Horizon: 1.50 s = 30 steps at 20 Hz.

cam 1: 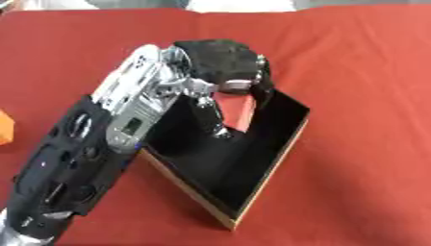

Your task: Pick up objects on the table and place them in the box.

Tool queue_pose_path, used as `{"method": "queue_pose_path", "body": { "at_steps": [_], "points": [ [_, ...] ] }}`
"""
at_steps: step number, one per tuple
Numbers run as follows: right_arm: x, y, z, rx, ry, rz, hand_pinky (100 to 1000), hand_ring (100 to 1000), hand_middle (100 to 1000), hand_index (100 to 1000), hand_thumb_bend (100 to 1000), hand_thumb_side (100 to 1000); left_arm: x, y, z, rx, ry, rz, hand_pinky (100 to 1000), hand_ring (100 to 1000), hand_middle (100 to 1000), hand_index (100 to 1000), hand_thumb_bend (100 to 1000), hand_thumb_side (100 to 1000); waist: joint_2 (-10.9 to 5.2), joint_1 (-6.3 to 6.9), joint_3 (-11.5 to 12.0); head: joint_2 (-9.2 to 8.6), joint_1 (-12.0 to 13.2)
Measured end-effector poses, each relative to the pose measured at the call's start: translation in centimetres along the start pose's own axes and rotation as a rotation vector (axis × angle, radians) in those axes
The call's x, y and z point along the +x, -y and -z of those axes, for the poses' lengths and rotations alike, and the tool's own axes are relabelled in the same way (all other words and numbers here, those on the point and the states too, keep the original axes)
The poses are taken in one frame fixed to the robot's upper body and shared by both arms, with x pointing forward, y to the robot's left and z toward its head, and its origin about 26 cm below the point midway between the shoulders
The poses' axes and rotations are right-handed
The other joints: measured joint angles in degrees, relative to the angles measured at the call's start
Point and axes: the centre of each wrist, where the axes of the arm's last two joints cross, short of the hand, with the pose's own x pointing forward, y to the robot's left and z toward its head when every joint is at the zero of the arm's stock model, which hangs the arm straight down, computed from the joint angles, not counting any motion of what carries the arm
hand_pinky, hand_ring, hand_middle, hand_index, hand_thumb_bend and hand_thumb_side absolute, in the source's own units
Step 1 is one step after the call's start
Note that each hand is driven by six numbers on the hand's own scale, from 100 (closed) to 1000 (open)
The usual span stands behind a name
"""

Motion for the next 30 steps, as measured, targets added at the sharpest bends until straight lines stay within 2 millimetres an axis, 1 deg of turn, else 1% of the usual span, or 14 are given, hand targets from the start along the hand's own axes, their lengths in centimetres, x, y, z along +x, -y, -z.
{"method": "queue_pose_path", "body": {
  "at_steps": [1,2,5,9,13,15,16,17,18,19,20,21,24,30],
  "points": [
    [0.0,0.0,0.0,0.000,0.000,0.000,818,699,642,813,100,680,-0.1,0.2,0.1,-0.010,0.003,0.001,361,530,580,740,365,100,0.01,0.04,0.0,0.00,0.0],
    [0.0,0.0,0.0,0.000,0.000,0.000,817,699,642,813,100,680,-0.1,0.3,0.2,-0.018,0.006,0.002,443,594,632,783,379,137,0.03,0.06,0.0,0.00,0.0],
    [0.0,0.0,0.0,0.000,-0.001,0.002,817,699,642,813,100,680,-0.2,0.8,0.4,-0.042,0.013,-0.001,590,728,752,882,441,253,0.04,0.06,0.0,0.00,0.0],
    [0.0,0.0,0.0,-0.001,-0.002,0.003,817,699,642,813,100,680,-0.2,0.9,0.3,-0.047,0.005,0.000,774,853,881,965,579,461,0.05,0.05,0.0,0.00,0.0],
    [0.0,0.0,0.0,-0.001,-0.002,0.003,817,699,642,813,100,680,0.0,0.3,-0.3,-0.013,-0.005,0.031,795,876,907,977,616,482,0.05,0.03,0.0,0.00,0.0],
    [0.0,0.0,0.0,-0.001,-0.003,0.003,817,699,642,813,100,680,0.0,-0.1,-0.9,0.009,-0.012,0.050,786,868,896,971,613,452,0.05,0.01,-0.1,0.00,0.0],
    [0.0,0.0,0.0,-0.001,-0.003,0.002,817,699,642,813,100,680,0.0,-0.4,-1.2,0.022,-0.014,0.057,770,855,883,963,537,430,0.05,-0.01,-0.1,0.00,-0.1],
    [0.0,0.0,0.0,-0.002,-0.004,0.002,817,699,642,813,100,680,0.0,-0.7,-1.6,0.037,-0.018,0.065,753,842,871,957,585,385,0.05,-0.05,-0.2,0.00,-0.1],
    [0.0,0.0,0.0,-0.002,-0.004,0.002,817,699,643,813,100,680,0.0,-1.0,-2.0,0.052,-0.022,0.074,736,827,857,951,571,359,0.05,-0.12,-0.2,0.00,-0.1],
    [0.0,0.0,0.0,-0.003,-0.004,0.002,817,700,643,813,100,691,0.0,-1.3,-2.4,0.071,-0.029,0.083,720,811,843,945,451,353,0.04,-0.19,-0.2,0.00,-0.1],
    [0.0,0.0,0.0,-0.003,-0.005,0.001,817,700,643,813,100,680,0.0,-1.6,-2.9,0.087,-0.036,0.088,713,801,834,941,536,331,0.03,-0.26,-0.2,0.00,-0.1],
    [0.0,0.0,0.0,-0.004,-0.005,0.001,817,700,643,813,100,680,-0.1,-1.9,-3.5,0.106,-0.044,0.092,711,799,832,940,533,329,0.01,-0.28,-0.2,0.00,-0.1],
    [-0.1,0.2,-0.1,-0.008,-0.011,-0.003,817,701,644,813,100,680,-0.6,-2.9,-6.1,0.165,-0.076,0.088,712,794,832,937,524,310,-0.21,-0.28,0.2,0.00,-0.3],
    [-0.2,0.3,-0.2,-0.017,-0.013,-0.012,817,702,646,813,100,681,-2.6,-2.9,-14.0,0.194,-0.287,0.054,739,820,846,934,583,302,-0.40,-0.28,0.5,0.00,-0.3]
  ]
}}
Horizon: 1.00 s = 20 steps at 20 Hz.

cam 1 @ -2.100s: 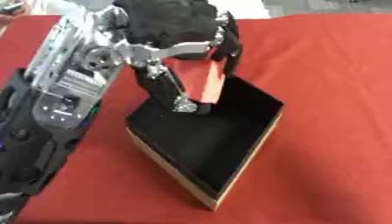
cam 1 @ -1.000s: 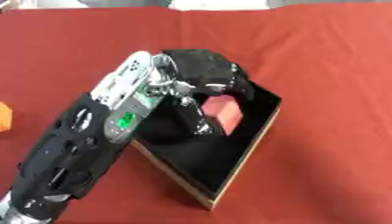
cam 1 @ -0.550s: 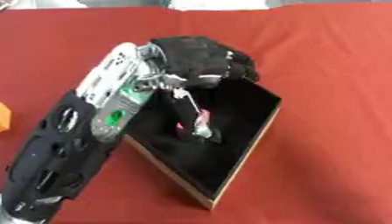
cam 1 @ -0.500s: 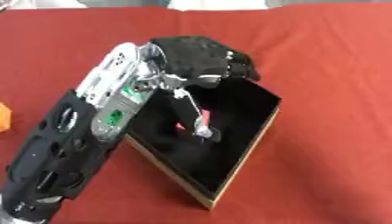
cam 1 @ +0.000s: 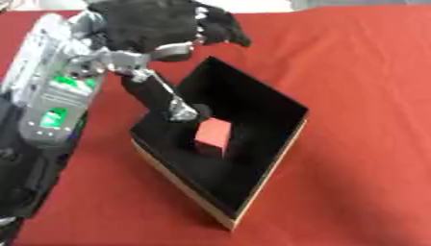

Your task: Pick up objects on the table and place them in the box.

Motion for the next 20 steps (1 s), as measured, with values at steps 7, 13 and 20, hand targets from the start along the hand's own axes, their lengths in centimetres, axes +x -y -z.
{"method": "queue_pose_path", "body": {
  "at_steps": [7,13,20],
  "points": [
    [0.0,0.0,0.0,-0.001,0.001,-0.005,817,703,646,813,100,680,-4.0,0.8,-5.5,-0.102,-0.241,0.012,764,843,854,935,658,324,-0.17,-0.44,0.2,0.00,2.7],
    [0.1,0.0,0.3,-0.004,0.008,-0.007,817,703,647,813,100,679,-7.1,2.5,-8.5,-0.222,-0.374,0.006,786,857,859,938,703,346,-0.17,-0.90,0.1,0.00,3.8],
    [0.2,0.0,0.4,-0.003,0.010,-0.008,817,703,646,813,100,678,-9.8,4.3,-10.8,-0.311,-0.470,-0.030,800,870,869,943,730,375,-0.17,-1.44,-0.2,0.00,5.4]
  ]
}}
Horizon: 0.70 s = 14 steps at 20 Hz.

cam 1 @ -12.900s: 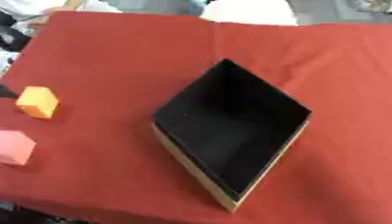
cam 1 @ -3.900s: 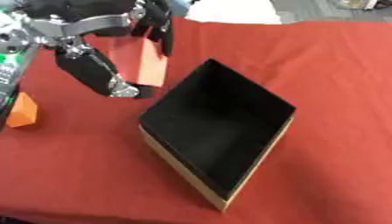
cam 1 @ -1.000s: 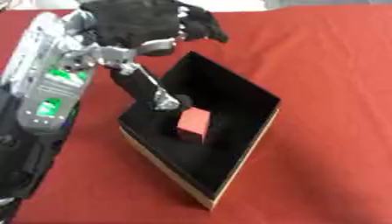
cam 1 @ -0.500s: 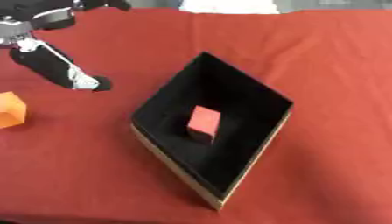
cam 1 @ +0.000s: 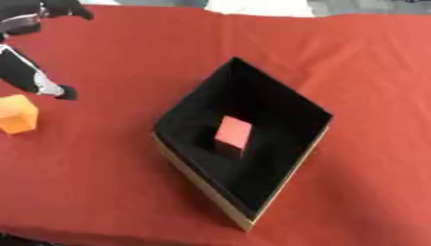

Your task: Pick up objects on the table and place them in the box.

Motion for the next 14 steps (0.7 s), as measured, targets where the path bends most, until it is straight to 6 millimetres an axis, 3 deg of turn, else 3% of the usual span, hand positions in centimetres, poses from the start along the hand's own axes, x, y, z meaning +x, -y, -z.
{"method": "queue_pose_path", "body": {
  "at_steps": [14],
  "points": [
    [0.1,0.0,0.2,0.000,0.003,0.002,817,702,645,813,100,679,-5.1,4.3,-0.2,-0.187,-0.156,-0.083,818,890,885,950,802,413,0.41,-0.75,-0.2,0.00,0.4]
  ]
}}
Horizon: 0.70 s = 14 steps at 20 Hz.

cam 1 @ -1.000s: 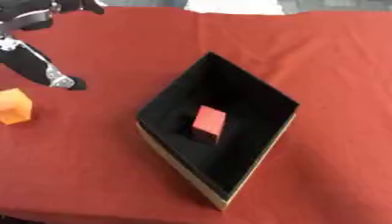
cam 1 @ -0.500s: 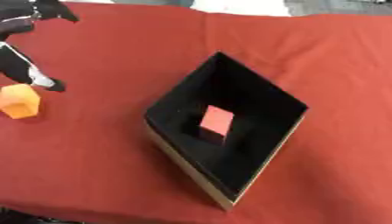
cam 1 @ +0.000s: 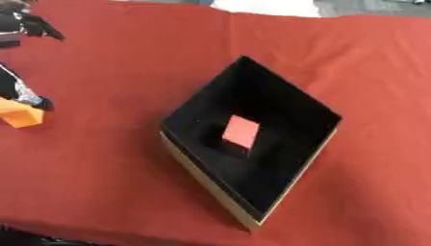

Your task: Pick up objects on the table and place them in the box.

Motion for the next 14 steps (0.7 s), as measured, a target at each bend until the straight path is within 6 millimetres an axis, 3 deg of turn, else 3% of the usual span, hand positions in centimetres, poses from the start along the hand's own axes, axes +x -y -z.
{"method": "queue_pose_path", "body": {
  "at_steps": [5,14],
  "points": [
    [0.0,0.0,0.1,0.000,0.000,0.000,817,701,645,813,100,681,-1.8,1.4,0.5,-0.054,-0.067,-0.027,822,894,892,953,808,379,0.27,-0.29,-0.3,0.00,-0.2],
    [0.0,0.0,0.1,0.001,-0.004,0.000,817,700,643,813,100,683,-4.1,3.1,0.8,-0.119,-0.124,-0.080,825,899,896,960,811,450,0.63,-0.36,0.1,0.00,-0.9]
  ]
}}
